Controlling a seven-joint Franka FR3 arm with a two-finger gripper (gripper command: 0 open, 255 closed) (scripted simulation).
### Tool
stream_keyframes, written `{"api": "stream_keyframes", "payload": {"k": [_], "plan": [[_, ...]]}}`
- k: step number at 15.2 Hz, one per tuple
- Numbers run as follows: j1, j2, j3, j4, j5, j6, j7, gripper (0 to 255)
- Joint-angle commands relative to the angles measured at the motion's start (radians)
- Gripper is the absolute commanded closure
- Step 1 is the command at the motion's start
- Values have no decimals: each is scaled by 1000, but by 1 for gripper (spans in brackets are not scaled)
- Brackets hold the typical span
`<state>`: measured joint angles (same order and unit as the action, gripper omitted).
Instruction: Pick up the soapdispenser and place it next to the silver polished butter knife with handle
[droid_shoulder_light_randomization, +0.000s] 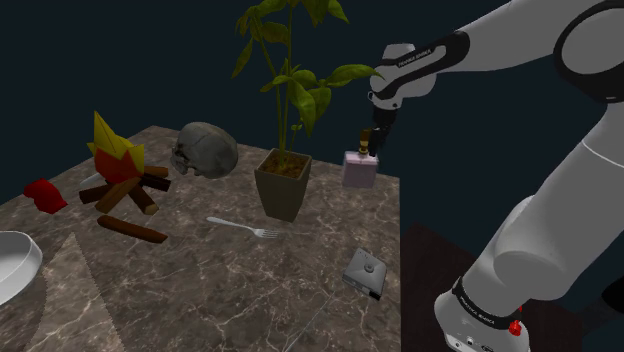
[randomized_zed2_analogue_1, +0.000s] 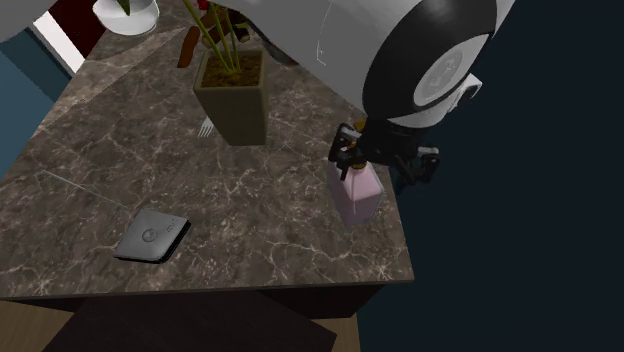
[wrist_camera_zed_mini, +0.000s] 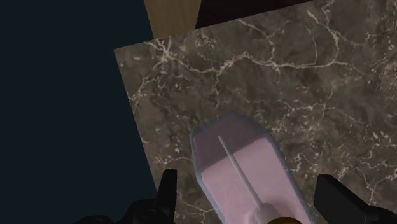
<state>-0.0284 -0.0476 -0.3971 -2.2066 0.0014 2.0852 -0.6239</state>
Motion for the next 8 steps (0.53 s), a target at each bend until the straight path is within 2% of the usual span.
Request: {"api": "stream_keyframes", "payload": {"k": [1, 8], "plan": [[1, 30, -2, 14, 14, 2, -39, 0], [1, 63, -2, -30, 30, 76, -51, 0]]}}
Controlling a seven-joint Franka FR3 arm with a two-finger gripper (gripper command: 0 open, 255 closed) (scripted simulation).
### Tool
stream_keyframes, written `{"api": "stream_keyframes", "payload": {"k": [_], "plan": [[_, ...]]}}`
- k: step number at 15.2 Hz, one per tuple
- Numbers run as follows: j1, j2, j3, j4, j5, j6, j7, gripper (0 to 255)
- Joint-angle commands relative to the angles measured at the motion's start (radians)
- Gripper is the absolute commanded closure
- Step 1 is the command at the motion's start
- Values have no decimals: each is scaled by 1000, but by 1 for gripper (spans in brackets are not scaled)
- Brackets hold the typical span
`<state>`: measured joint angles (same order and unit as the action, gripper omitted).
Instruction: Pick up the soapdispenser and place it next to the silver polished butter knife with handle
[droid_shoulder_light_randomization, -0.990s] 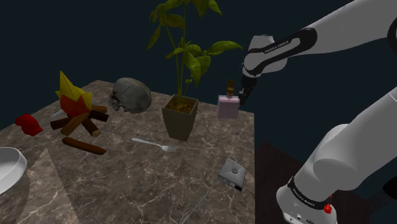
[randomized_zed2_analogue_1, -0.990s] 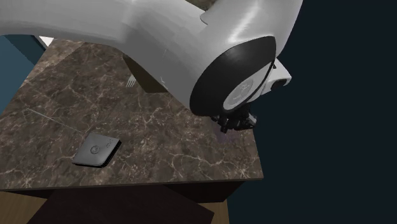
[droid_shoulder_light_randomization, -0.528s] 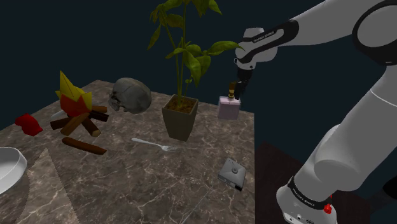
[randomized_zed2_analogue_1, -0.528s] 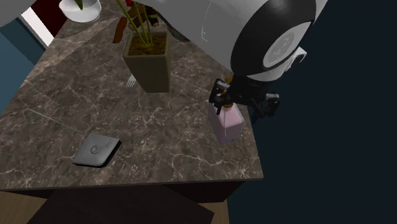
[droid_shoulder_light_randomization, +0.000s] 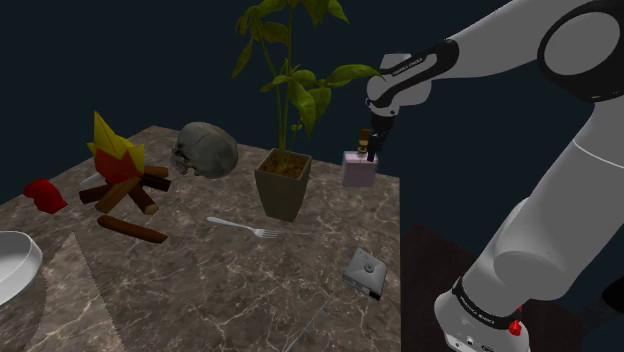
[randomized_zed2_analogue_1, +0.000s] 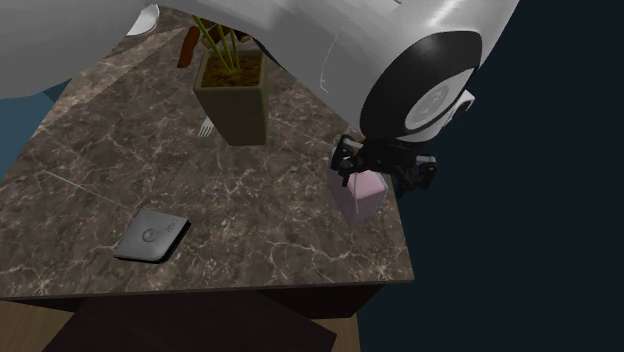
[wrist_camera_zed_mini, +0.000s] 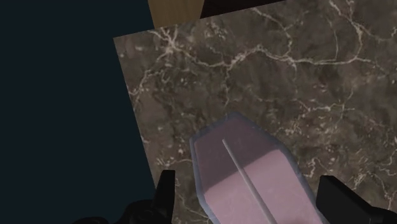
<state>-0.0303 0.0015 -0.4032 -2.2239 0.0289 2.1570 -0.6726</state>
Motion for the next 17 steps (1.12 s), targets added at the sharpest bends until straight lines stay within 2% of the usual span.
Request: {"api": "stream_keyframes", "payload": {"k": [1, 6, 7, 14, 17], "plan": [[3, 14, 3, -13, 2, 5, -2, 0], [5, 14, 2, -13, 2, 5, -2, 0], [4, 17, 2, -10, 4, 5, -4, 255], [5, 27, 2, -12, 9, 16, -5, 255], [6, 6, 1, -7, -2, -8, 1, 255]]}}
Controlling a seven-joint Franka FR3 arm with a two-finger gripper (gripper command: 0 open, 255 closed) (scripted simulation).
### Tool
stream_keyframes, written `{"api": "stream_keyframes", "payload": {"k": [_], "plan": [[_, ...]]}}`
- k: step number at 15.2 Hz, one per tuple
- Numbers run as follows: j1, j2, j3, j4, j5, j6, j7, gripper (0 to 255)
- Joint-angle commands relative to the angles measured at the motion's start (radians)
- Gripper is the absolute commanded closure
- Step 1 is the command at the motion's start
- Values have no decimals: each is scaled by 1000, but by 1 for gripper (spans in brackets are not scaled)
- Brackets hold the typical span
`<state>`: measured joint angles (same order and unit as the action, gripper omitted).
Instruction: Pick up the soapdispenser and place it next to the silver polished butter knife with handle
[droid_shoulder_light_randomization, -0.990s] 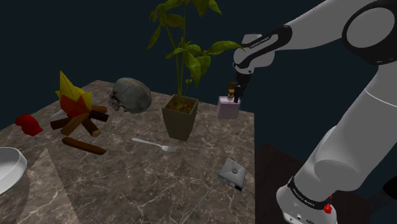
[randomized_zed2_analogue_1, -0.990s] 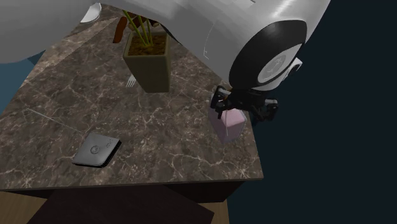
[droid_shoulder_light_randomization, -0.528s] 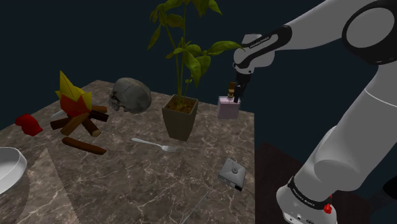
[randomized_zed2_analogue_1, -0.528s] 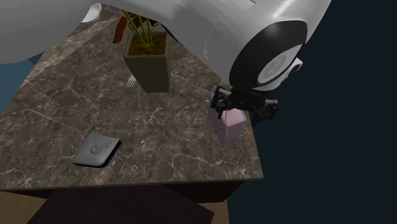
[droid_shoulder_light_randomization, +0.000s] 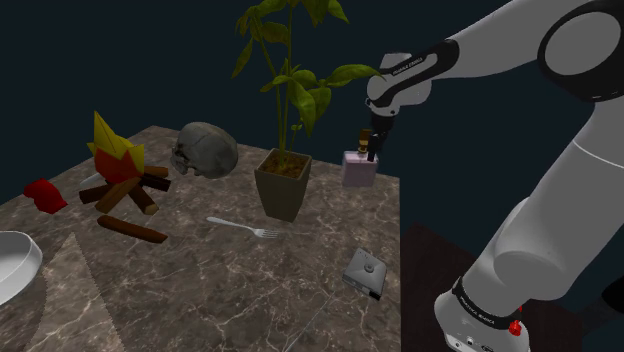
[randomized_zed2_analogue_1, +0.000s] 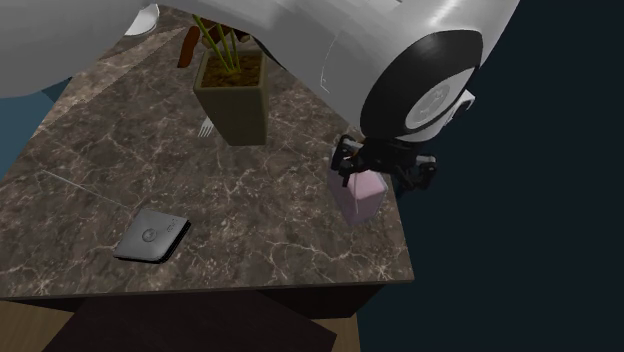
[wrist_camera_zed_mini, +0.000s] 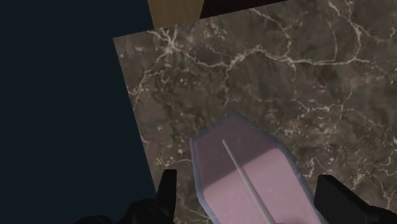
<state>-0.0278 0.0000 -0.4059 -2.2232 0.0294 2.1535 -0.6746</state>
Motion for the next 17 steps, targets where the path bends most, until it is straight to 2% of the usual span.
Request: {"api": "stream_keyframes", "payload": {"k": [1, 11, 12, 13, 17], "plan": [[4, 0, 4, -2, -6, -18, 6, 255], [6, -65, 8, 71, -35, -150, 30, 255], [6, -62, 6, 61, -33, -136, 28, 255], [6, -62, 6, 61, -33, -136, 28, 0], [58, -27, 65, 96, -66, -106, 110, 0]]}}
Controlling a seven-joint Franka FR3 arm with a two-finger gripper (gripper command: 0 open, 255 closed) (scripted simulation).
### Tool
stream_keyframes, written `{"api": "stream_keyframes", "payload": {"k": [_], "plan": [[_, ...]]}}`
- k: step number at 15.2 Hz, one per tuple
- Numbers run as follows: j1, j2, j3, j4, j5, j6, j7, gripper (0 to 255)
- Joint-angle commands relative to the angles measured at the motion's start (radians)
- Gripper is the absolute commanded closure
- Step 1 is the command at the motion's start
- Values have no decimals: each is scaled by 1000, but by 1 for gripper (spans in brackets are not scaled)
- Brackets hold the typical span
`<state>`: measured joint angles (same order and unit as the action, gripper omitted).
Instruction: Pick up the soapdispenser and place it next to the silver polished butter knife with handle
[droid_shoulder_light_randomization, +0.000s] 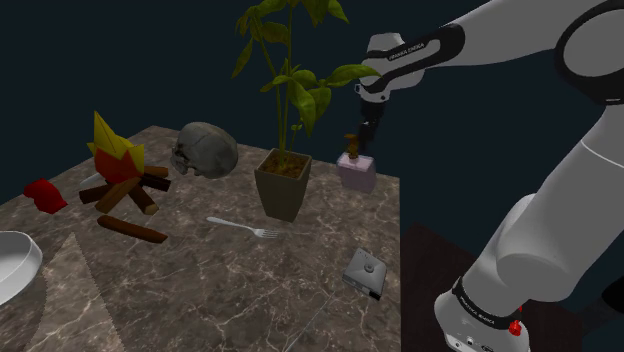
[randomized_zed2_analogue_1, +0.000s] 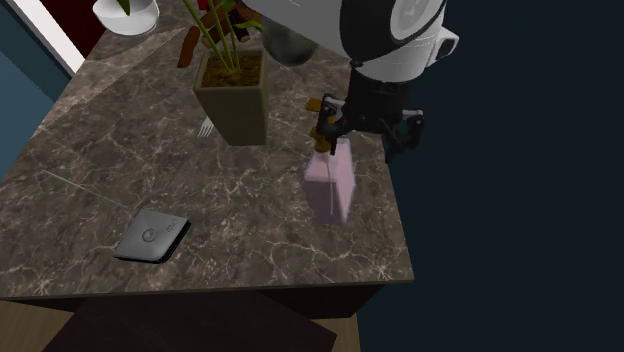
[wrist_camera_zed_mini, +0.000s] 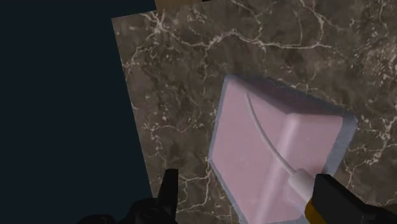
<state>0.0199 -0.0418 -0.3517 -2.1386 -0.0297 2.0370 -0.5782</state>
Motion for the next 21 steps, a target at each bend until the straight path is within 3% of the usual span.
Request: {"api": "stream_keyframes", "payload": {"k": [1, 3, 11, 18, 19, 21], "plan": [[23, 25, 25, 22, -16, 17, 35, 0], [46, 47, 49, 44, -33, 27, 72, 0], [42, 89, 46, -16, -22, 126, 63, 0], [42, 89, 46, -15, -22, 126, 63, 0], [42, 89, 46, -15, -22, 126, 63, 255], [42, 89, 46, -15, -22, 126, 63, 255]]}}
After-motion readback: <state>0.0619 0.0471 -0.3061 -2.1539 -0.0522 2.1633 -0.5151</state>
